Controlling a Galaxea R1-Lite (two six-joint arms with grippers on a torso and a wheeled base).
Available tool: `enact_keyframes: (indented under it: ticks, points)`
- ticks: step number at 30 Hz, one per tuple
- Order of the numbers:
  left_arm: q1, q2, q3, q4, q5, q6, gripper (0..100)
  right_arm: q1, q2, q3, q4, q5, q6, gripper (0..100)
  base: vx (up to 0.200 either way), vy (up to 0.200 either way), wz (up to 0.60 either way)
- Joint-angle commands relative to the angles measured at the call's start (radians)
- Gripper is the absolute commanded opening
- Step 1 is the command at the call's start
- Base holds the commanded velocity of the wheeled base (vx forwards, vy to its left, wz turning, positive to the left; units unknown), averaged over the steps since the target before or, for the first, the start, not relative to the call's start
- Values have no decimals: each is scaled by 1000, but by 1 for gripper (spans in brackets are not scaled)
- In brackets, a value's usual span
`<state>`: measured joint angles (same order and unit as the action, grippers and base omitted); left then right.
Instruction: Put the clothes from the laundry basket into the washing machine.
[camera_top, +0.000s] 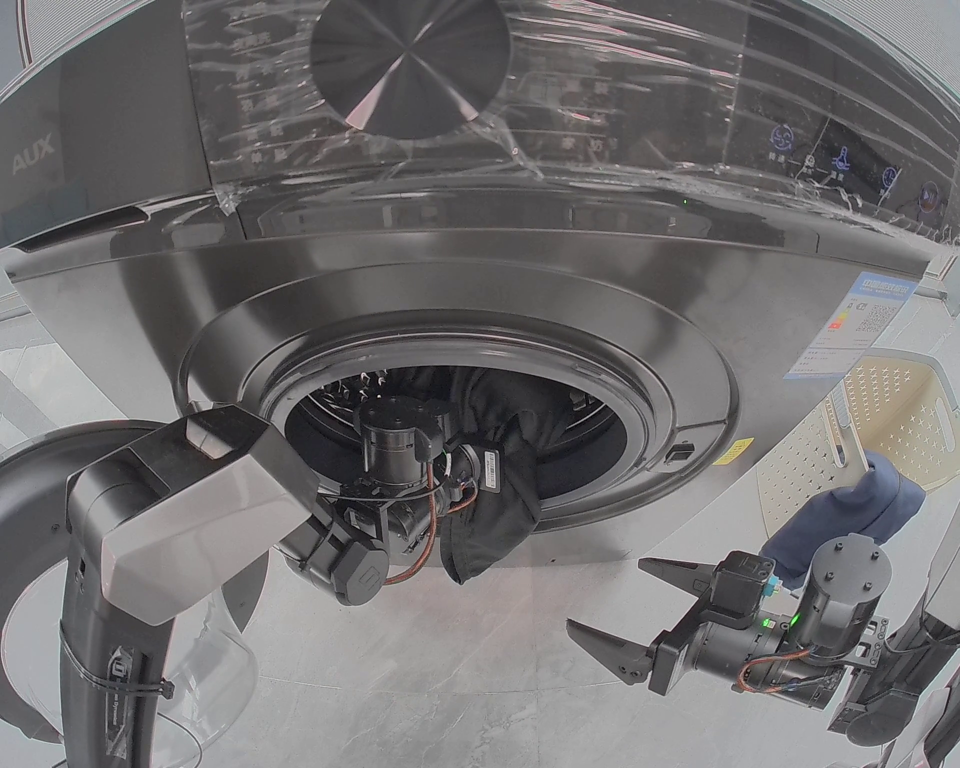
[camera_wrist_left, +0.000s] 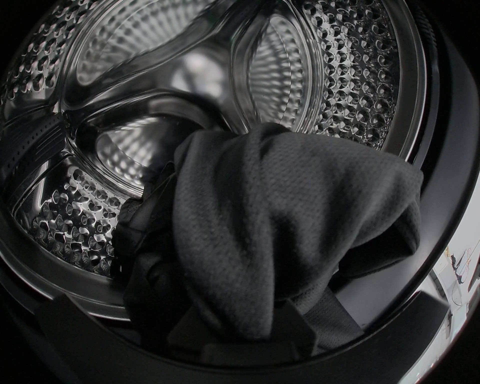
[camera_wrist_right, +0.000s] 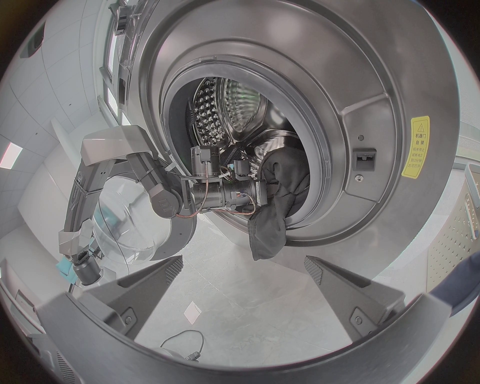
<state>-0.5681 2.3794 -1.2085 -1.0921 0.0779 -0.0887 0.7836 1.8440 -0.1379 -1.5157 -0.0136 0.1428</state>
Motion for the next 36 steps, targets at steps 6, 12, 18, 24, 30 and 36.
enact_keyframes:
  ticks: [6, 12, 18, 24, 30, 36]
  points:
    - [1, 11, 4, 6, -29, -8, 0, 0, 23, -2, 0, 0, 8, 100, 0, 0, 0]
    - [4, 29, -103, 43, -10, -13, 0, -4, 20, -6, 0, 0, 8, 100, 0, 0, 0]
    - [39, 50, -264, 55, 53, -23, 0, -3, 14, -11, 0, 0, 8, 100, 0, 0, 0]
    - [62, 50, -329, 49, 77, -59, 0, 2, 14, -16, 0, -2, 8, 100, 0, 0, 0]
    - [60, 27, -295, 46, 79, -88, 100, 2, 15, -20, 0, -2, 8, 100, 0, 0, 0]
    - [36, -62, -155, 44, 77, -95, 100, 2, 15, -22, 0, -2, 8, 100, 0, 0, 0]
